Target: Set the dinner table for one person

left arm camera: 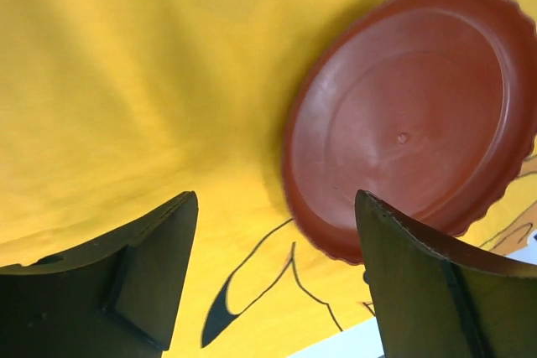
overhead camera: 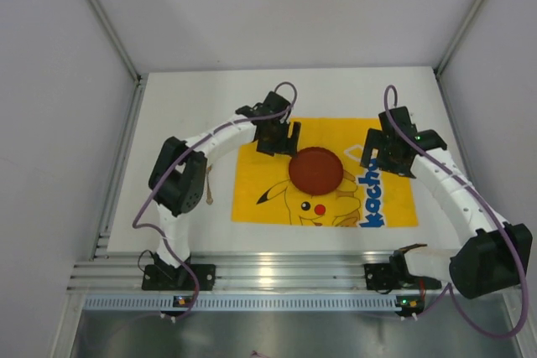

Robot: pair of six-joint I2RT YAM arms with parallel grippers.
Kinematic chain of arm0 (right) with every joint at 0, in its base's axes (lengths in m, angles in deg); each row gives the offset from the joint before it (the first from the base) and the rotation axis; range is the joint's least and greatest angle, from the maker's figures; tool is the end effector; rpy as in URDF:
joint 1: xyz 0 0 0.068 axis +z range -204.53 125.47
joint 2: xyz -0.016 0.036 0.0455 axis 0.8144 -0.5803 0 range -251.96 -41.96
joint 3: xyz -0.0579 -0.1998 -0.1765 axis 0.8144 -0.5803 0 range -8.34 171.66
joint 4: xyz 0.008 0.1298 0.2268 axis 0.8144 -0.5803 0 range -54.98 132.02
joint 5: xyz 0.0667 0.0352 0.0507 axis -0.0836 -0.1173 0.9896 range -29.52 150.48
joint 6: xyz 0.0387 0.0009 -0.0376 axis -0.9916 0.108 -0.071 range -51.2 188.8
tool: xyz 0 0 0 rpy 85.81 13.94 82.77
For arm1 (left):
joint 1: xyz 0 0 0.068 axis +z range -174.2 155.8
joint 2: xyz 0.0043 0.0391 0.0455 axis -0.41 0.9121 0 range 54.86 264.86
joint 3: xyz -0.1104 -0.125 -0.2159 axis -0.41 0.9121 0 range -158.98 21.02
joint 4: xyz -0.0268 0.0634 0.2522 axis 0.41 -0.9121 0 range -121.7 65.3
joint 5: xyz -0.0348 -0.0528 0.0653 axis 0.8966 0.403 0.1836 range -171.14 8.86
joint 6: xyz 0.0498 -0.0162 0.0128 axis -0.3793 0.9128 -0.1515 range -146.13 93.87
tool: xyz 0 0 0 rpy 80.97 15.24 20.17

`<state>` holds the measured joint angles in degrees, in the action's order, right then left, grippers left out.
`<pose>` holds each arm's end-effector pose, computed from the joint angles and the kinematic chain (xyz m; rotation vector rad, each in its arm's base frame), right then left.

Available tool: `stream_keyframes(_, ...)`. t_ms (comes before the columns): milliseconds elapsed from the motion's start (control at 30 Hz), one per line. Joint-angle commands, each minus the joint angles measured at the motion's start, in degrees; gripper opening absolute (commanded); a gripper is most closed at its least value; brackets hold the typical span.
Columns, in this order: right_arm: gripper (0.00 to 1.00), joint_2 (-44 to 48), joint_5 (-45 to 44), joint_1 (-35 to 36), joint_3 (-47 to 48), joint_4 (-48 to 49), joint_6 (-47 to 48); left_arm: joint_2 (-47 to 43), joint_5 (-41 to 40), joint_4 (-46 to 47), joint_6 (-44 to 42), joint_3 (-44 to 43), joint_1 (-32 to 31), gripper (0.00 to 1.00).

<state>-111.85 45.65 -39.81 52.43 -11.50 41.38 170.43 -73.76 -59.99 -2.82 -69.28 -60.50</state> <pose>0.2252 0.0498 0.2855 0.3703 2.5794 -0.0886 0.3477 -0.2610 0.2062 0.3526 2.6913 -0.5062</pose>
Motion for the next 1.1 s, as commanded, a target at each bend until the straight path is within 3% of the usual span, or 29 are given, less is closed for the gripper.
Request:
stream_keyframes(0,1.00,-0.2,0.8,-0.7,2.9,0.2,1.0,-8.2,-6.2,-0.8,0.2,-3.3,4.9,0.82)
stream_keyframes(133,1.00,-1.2,1.3,-0.7,3.9,0.2,1.1,-10.7,-6.9,-1.0,3.1,-2.8,18.3,0.80)
stream_keyframes(333,1.00,-3.5,1.8,-0.7,6.5,0.1,1.4,-5.4,-5.1,-0.3,0.5,-4.3,30.4,0.77)
stream_keyframes(567,1.00,-6.9,1.5,-0.7,9.4,-0.1,1.8,1.4,-0.2,-1.8,-1.1,-9.6,32.3,0.70)
stream_keyframes(833,1.00,-8.7,1.4,-0.7,8.8,0.0,1.6,0.5,3.3,2.2,-1.7,-4.4,32.1,0.65)
stream_keyframes(967,1.00,-9.4,1.2,-0.7,8.4,0.2,1.7,2.9,1.9,1.0,-2.1,-4.4,32.1,0.48)
stream_keyframes(1067,1.00,-9.9,1.2,-0.7,8.8,0.3,1.9,5.2,1.2,0.5,-3.2,-5.0,31.6,0.46)
